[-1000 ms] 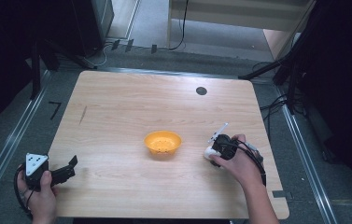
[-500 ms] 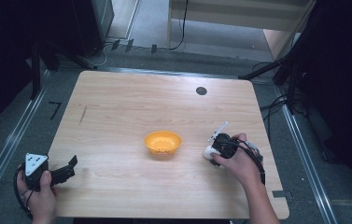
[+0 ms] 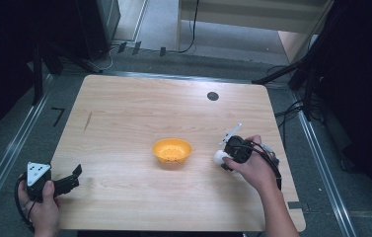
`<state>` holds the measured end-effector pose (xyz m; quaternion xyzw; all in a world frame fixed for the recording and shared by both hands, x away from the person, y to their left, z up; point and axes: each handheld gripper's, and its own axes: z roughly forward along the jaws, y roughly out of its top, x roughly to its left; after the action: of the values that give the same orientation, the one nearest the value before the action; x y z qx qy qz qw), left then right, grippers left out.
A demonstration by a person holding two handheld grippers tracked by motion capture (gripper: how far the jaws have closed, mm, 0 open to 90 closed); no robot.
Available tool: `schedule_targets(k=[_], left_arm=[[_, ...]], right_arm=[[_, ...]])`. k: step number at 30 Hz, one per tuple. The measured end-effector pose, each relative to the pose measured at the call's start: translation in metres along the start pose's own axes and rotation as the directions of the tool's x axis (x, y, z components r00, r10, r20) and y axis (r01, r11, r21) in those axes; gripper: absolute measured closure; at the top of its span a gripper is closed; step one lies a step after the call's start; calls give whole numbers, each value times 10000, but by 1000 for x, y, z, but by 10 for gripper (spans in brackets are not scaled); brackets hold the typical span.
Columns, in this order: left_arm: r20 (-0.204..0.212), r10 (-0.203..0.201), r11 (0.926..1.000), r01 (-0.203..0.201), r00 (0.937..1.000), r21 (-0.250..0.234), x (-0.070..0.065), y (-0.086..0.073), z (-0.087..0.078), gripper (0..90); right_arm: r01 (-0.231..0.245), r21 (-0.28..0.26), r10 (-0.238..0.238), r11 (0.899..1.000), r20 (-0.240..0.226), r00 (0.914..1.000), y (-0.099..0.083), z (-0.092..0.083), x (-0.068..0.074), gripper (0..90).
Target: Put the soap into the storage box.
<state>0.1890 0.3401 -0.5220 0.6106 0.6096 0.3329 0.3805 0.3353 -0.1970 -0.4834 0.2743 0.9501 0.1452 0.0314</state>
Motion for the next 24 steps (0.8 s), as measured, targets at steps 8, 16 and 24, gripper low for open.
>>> schedule_targets(k=[8,16,24], left_arm=[[2,13,10000,-13,10000,12,0,0,0,0],[1,-13,10000,13,10000,-1,0,0,0,0],[4,-41,10000,41,10000,-17,0,0,0,0]], right_arm=[[349,-214,-349,9992,24,9994,11,-10,2,511],[869,-402,-868,9954,55,9962,28,-15,7,511],[1355,-531,-1357,9894,-8,9907,47,-17,14,511]])
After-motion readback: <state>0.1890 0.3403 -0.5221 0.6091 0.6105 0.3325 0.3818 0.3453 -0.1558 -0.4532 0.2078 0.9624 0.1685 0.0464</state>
